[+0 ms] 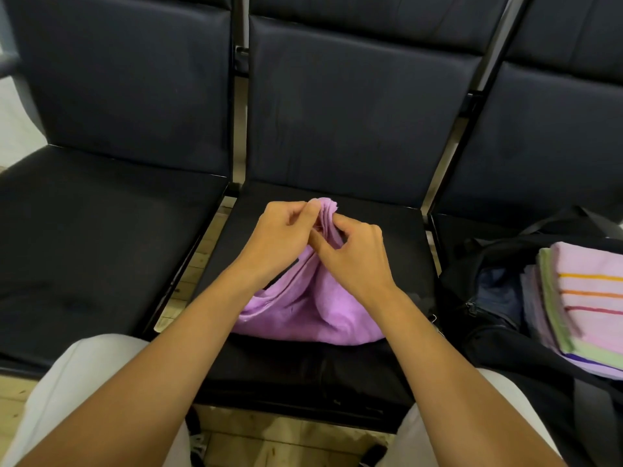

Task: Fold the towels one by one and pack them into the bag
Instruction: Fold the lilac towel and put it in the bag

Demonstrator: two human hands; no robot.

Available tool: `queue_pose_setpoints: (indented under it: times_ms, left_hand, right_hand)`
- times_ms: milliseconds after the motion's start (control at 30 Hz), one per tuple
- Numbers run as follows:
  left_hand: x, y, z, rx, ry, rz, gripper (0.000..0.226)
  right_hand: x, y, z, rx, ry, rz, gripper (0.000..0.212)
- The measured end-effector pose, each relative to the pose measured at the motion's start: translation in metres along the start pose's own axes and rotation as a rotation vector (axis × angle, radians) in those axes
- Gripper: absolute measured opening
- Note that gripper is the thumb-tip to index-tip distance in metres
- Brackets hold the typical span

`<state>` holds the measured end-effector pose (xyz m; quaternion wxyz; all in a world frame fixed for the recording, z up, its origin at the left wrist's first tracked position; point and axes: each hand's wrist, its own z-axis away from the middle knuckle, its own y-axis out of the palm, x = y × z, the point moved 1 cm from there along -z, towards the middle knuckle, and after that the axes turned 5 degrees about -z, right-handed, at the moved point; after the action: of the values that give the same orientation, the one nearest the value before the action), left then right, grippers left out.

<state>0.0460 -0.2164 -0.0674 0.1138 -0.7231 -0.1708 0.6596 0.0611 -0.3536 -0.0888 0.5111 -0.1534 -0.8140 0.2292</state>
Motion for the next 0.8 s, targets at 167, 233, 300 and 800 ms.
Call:
queue_pose_setpoints:
  times_ms: [167, 233, 300, 800]
  left_hand:
    - [-0.001, 0.001, -0.002, 0.116, 0.047, 0.102, 0.021]
    - [-0.001, -0.001, -0.003, 0.092, 0.121, 0.019, 0.021]
    - [0.000, -0.003, -0.005, 0.036, 0.168, -0.091, 0.028]
    - [0.010, -0.022, -0.011, 0.227, 0.085, -0.529, 0.023]
  right_hand:
    - [-0.006, -0.006, -0.007, -0.143, 0.058, -0.091, 0.029]
    - [-0.005, -0.008, -0.008, -0.204, 0.071, -0.158, 0.022]
    - [-0.002, -0.010, -0.008, -0.240, 0.066, -0.229, 0.024]
    - [0.002, -0.023, -0.010, -0.221, 0.029, -0.448, 0.029]
